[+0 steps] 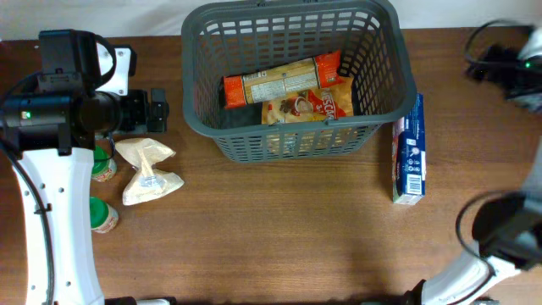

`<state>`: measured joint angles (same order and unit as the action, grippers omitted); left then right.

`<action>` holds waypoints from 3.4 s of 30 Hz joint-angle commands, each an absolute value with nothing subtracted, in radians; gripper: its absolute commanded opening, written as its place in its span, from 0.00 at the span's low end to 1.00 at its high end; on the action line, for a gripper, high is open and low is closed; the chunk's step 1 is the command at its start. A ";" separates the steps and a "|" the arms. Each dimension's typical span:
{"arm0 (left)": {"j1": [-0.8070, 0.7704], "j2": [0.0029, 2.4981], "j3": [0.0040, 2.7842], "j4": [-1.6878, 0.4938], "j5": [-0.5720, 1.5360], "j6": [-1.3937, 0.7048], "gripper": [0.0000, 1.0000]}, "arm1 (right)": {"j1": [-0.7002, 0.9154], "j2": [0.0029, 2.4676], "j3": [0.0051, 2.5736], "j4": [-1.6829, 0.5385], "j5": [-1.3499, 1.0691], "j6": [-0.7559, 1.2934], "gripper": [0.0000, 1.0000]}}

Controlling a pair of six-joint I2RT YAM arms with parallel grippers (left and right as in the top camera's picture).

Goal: Pack container
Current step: 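Grasp the blue box with the right gripper, then lower the blue box into the basket and release it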

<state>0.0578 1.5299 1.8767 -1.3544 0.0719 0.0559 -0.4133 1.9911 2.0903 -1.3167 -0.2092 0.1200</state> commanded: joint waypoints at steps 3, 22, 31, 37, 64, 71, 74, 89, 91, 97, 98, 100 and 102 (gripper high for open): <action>0.062 1.530 1.874 -1.355 0.079 0.065 0.99 | -0.330 2.101 1.960 -1.287 -0.244 0.034 0.88; 0.062 1.530 1.874 -1.355 0.079 0.065 0.99 | -0.259 2.148 1.619 -1.028 -0.236 0.000 0.08; 0.062 1.530 1.874 -1.355 0.079 0.065 0.99 | -0.317 2.014 1.878 -1.127 -0.240 0.083 0.04; 0.062 1.530 1.874 -1.355 0.079 0.065 0.99 | -0.295 1.834 2.225 -1.201 -0.278 0.027 0.04; 0.062 1.530 1.874 -1.355 0.079 0.065 0.99 | 0.292 2.067 2.438 -1.346 -0.529 -1.242 0.04; 0.062 1.530 1.874 -1.355 0.079 0.065 0.99 | 0.338 2.222 2.438 -1.411 -0.395 -1.143 0.04; 0.062 1.530 1.874 -1.355 0.079 0.065 0.99 | 0.354 2.256 2.438 -1.418 -0.381 -1.076 0.18; 0.062 1.530 1.874 -1.355 0.079 0.065 0.99 | 0.358 2.067 2.780 -1.374 -0.141 -0.664 0.92; 0.062 1.530 1.874 -1.355 0.079 0.065 0.99 | 0.350 2.016 2.826 -1.375 -0.118 -0.627 0.92; 0.062 1.530 1.874 -1.355 0.079 0.065 0.99 | 0.202 1.844 2.847 -1.362 -0.089 -0.549 0.94; 0.062 1.530 1.874 -1.355 0.079 0.065 0.99 | 0.094 1.798 2.847 -1.345 -0.101 -0.462 0.96; 0.062 1.530 1.874 -1.355 0.079 0.065 0.99 | -0.112 1.758 2.847 -1.325 -0.177 -0.305 1.00; 0.062 1.530 1.874 -1.355 0.079 0.065 0.99 | -0.249 1.755 2.840 -1.330 -0.265 -0.194 0.99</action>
